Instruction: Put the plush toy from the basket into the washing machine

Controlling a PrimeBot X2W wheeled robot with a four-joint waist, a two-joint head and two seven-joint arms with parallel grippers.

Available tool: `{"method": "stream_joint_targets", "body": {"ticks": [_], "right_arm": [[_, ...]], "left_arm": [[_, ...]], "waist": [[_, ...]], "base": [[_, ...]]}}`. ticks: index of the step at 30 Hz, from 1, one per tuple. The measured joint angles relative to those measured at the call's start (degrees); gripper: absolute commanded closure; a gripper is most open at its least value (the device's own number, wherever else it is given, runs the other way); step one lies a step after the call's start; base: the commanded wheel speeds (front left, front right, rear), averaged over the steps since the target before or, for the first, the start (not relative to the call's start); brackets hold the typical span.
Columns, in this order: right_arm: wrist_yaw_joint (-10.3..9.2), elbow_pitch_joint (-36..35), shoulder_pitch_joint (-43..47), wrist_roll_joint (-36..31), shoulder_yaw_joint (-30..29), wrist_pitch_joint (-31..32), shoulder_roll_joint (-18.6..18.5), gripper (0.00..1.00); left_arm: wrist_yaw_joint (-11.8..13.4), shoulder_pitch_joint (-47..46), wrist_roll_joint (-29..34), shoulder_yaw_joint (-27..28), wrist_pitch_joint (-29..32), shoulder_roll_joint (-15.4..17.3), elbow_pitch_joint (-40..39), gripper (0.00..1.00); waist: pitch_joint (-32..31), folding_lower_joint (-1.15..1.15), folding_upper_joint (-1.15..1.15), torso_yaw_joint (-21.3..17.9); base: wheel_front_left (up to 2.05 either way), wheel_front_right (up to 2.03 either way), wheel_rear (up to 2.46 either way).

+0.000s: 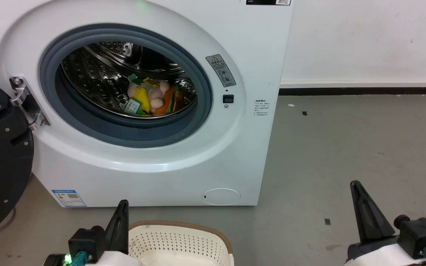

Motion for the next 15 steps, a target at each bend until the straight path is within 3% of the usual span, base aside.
{"method": "stream_joint_targets", "body": {"ticks": [15], "right_arm": [[0.0, 0.9, -0.3, -0.6, 0.1, 1.8, 0.0, 1.0]], "left_arm": [[-0.4, -0.6, 1.9, 0.9, 1.8, -0.5, -0.8, 1.0]], "waist": [[0.1, 0.0, 0.0, 0.0]], "base": [[0.0, 0.0, 0.0]]}}
